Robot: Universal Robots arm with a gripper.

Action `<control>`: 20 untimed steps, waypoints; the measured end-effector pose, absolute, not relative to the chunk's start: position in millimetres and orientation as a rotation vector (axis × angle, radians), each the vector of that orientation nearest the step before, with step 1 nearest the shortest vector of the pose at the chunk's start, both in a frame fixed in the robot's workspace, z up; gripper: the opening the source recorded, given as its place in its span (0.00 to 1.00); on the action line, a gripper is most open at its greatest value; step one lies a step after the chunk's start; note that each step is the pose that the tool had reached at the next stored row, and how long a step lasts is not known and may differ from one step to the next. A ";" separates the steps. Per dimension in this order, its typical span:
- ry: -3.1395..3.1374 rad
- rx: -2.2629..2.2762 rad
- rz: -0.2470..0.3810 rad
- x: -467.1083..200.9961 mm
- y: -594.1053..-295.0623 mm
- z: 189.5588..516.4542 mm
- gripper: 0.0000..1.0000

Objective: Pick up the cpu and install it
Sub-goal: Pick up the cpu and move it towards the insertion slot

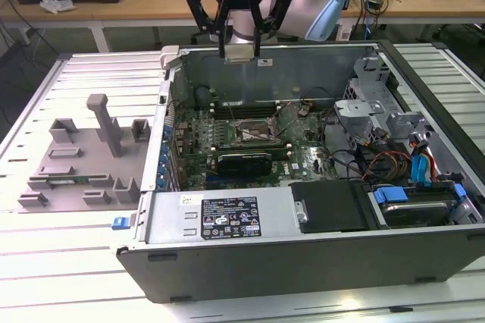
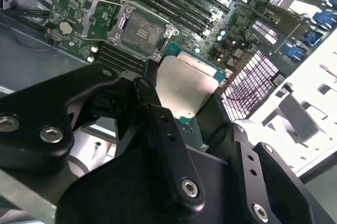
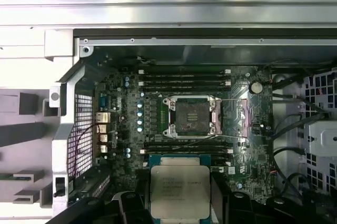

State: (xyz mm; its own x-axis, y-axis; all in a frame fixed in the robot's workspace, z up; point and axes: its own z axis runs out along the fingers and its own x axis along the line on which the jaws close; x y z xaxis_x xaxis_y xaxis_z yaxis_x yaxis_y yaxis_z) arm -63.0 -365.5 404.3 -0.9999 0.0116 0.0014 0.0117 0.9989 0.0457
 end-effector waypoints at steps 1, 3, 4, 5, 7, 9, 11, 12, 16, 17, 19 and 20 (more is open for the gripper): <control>-3.140 -0.018 -0.072 -61.4 -365.5 403.1 0.55; -3.139 -0.018 -0.072 -57.9 -365.5 400.1 0.55; -3.139 -0.018 -0.071 -54.4 -365.5 397.8 0.55; -3.139 -0.018 -0.072 -50.8 -365.4 395.3 0.55; -3.139 -0.018 -0.071 -47.7 -365.5 392.1 0.55; -3.139 -0.018 -0.071 -45.0 -365.5 388.7 0.55; -3.139 -0.018 -0.072 -42.5 -365.4 385.1 0.55; -3.139 -0.018 -0.072 -41.2 -365.5 382.6 0.55; -3.139 -0.018 -0.072 -38.7 -365.4 373.4 0.55; -3.139 -0.018 -0.072 -38.0 -365.4 368.8 0.55; -3.139 -0.018 -0.072 -37.5 -365.5 364.7 0.55; -3.139 -0.018 -0.072 -37.3 -365.5 362.1 0.55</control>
State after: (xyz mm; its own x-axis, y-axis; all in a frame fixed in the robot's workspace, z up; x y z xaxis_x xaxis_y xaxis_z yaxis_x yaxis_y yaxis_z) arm -37.3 -365.5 362.1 -0.9999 0.0117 0.0019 0.0117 0.9989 0.0456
